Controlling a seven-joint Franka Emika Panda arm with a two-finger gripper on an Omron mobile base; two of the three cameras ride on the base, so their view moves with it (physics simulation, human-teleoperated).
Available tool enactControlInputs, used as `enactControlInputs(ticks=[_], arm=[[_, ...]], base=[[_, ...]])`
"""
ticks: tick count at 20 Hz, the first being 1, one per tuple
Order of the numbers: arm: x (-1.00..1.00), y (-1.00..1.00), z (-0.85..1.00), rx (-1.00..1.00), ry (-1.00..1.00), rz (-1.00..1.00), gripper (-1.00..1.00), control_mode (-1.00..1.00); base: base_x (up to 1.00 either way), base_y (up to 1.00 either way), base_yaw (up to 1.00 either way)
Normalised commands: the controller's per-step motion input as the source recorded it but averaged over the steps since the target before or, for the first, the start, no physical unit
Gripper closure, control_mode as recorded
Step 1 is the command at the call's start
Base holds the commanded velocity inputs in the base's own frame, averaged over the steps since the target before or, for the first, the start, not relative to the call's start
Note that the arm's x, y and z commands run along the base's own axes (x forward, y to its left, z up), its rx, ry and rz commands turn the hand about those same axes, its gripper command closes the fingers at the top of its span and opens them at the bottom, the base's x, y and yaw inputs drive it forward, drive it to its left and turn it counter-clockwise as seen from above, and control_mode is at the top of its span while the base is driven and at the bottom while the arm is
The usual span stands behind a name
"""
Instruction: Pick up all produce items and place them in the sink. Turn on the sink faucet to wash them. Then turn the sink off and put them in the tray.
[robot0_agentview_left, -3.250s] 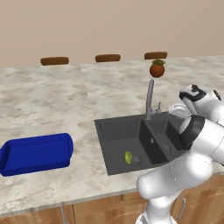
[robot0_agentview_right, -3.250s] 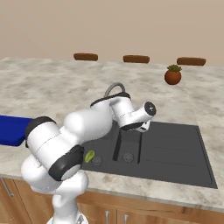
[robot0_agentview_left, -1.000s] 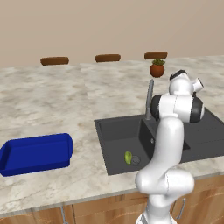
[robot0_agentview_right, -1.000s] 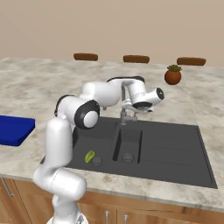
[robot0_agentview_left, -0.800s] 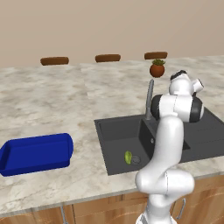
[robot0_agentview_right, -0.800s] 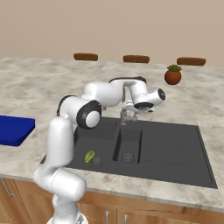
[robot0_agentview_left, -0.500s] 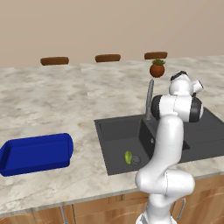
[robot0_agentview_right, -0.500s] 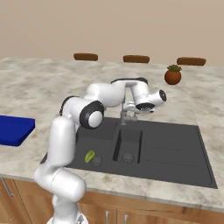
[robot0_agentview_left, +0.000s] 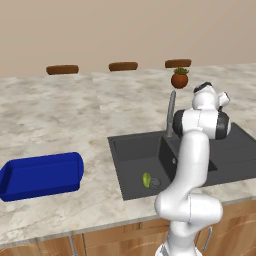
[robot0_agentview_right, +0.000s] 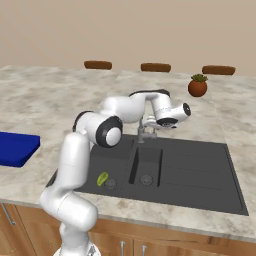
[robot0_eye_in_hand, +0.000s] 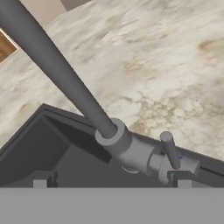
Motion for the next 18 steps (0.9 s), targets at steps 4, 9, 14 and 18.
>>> enactControlInputs(ticks=[4, 9, 14, 18], arm=[[0.25, -0.02, -0.1, 0.0, 0.0, 0.01, -1.0, -1.0], [0.18, -0.05, -0.11, 0.0, 0.0, 0.02, -1.0, -1.0], [0.17, -0.02, -0.12, 0.0, 0.0, 0.02, -1.0, -1.0], [0.21, 0.0, -0.14, 0.0, 0.0, 0.01, -1.0, -1.0]], base=[[0.0, 0.0, 0.0], [0.0, 0.0, 0.0], [0.0, 0.0, 0.0], [0.0, 0.0, 0.0]])
